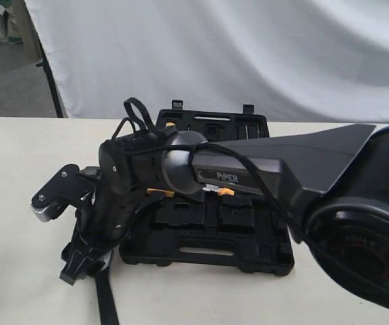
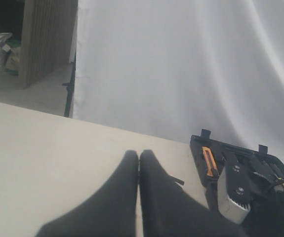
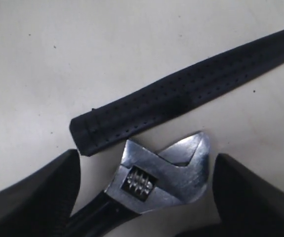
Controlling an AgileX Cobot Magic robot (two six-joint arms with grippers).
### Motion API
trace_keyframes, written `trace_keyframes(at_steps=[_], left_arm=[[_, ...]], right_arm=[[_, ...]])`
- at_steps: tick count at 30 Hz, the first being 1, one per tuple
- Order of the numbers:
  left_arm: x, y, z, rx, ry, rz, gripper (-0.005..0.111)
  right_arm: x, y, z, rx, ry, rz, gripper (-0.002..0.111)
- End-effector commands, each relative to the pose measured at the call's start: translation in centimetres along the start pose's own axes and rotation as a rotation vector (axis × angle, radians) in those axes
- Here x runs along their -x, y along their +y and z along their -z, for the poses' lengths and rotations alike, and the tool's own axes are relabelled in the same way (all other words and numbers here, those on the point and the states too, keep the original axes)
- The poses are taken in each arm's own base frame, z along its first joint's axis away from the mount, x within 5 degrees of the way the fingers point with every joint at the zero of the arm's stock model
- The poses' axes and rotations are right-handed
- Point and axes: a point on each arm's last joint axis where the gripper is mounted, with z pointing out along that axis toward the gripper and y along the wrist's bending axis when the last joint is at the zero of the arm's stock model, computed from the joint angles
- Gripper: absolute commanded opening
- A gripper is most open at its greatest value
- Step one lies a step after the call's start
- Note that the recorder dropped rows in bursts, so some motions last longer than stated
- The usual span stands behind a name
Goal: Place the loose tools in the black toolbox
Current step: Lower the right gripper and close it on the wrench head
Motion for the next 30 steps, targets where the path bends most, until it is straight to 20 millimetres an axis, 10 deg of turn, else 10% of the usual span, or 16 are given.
trace_keyframes(at_steps=[1,11,21,30], left_arm=[[0.2,0.1,0.0,0.021,-0.02,0.0,0.001],[0.2,0.1,0.0,0.021,-0.02,0.0,0.001],[0.2,0.1,0.0,0.021,-0.02,0.0,0.001],[0.2,0.1,0.0,0.021,-0.02,0.0,0.001]], right_arm=[[-0.3,-0.6,-0.8,-0.036,0.006,0.002,0.07],[-1.1,-0.1,-2.0,0.013,0.064,0.001,0.067],[-2.3,1.8,-1.7,0.141,0.221,0.007,0.004],[-2.4,5.6,-1.7,0.225,0.343,0.15,0.005]])
